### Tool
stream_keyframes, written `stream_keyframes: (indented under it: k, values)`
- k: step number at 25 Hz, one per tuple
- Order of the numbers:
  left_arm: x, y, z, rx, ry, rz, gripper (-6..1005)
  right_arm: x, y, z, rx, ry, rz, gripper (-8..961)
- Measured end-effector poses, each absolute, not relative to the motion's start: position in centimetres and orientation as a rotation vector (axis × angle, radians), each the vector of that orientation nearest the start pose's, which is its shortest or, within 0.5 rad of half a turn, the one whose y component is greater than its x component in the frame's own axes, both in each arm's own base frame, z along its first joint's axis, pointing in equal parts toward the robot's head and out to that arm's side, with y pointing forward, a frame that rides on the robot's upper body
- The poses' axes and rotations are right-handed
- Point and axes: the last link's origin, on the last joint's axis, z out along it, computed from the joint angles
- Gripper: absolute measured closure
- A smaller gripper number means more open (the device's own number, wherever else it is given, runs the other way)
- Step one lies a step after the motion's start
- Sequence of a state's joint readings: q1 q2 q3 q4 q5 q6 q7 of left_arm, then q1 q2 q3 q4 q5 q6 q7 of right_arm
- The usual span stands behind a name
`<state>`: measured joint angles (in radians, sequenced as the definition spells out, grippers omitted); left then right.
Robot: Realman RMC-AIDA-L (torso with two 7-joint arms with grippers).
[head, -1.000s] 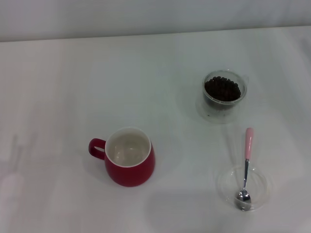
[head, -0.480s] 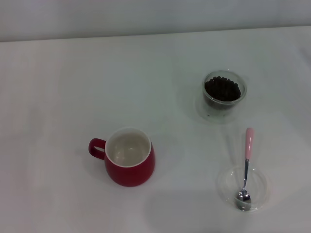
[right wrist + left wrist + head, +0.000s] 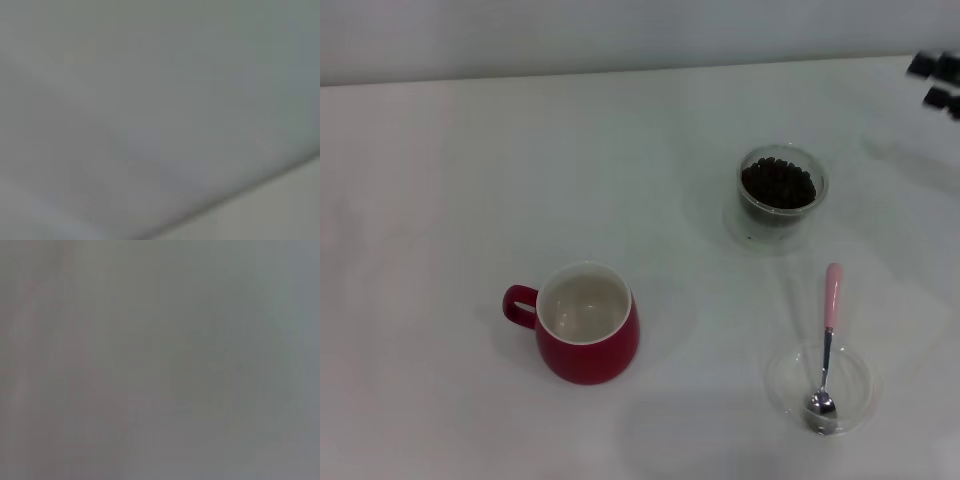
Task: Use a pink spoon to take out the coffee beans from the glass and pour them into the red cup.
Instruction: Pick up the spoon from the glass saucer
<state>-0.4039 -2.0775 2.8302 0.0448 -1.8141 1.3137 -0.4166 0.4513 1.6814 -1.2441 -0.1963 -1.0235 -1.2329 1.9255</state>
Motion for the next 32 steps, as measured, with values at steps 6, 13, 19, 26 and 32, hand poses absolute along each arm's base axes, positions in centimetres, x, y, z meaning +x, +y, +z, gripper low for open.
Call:
stream_keyframes:
  k: [6,13,19,26,32]
  values:
    - [-38.3,31.7,4.6,-1.09,-0.814,-0.837,240,36.8,34.9,11.6,-1.927,1.661,0.852,87]
    - [-37.6,32.3,3.6,-1.098,-0.847,-0.865,234,37.6,34.0,12.3,-2.014,1.673,0.671,89]
    - [-37.2,32.5,3.4,-1.109,-0.847,-0.871,233,37.8,32.1,11.9,-2.077,1.719,0.671,91]
    - [-36.7,33.0,3.5,-1.137,-0.825,-0.878,235,37.0,31.2,8.7,-2.176,1.744,0.641,93]
    - [-36.4,33.2,3.3,-1.189,-0.803,-0.87,237,36.5,31.2,6.3,-2.183,1.766,0.65,94]
